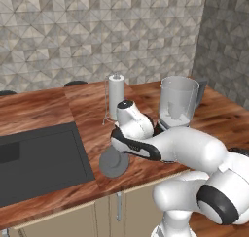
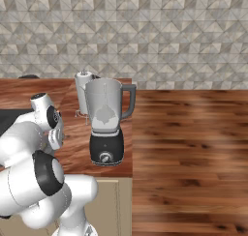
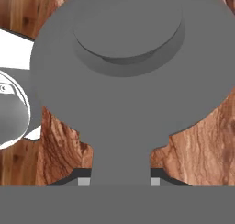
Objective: Grab the lemon wedge and garlic from the fridge, place them in the blender, close the lid, and turn on the blender to create a marinade.
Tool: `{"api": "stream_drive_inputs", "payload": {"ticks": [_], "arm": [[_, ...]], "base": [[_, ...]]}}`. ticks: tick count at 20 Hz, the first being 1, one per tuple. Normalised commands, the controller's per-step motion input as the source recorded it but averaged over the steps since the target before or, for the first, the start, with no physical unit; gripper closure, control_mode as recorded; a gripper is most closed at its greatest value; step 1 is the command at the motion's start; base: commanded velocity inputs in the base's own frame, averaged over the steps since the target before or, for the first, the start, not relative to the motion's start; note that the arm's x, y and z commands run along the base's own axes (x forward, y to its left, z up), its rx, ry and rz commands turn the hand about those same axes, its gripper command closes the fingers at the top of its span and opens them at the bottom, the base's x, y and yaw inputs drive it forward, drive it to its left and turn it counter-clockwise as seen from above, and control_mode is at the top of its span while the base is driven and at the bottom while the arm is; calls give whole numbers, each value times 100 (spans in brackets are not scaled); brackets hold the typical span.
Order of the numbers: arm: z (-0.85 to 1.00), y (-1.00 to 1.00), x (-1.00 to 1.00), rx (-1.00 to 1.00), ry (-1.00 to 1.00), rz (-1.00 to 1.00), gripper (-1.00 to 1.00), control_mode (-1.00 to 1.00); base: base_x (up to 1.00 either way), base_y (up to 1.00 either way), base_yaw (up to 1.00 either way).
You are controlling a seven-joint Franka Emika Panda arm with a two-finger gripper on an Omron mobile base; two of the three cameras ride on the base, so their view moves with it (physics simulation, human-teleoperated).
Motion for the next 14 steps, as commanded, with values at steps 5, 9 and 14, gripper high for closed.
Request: {"api": "stream_drive_inputs", "payload": {"ticks": [5,9,14], "arm": [[51,0,-7,14,0,0,100,-100],[46,0,-9,12,0,0,100,-100],[56,0,-17,3,0,-4,100,-100]], "base": [[0,0,0],[0,0,0],[0,0,0]]}}
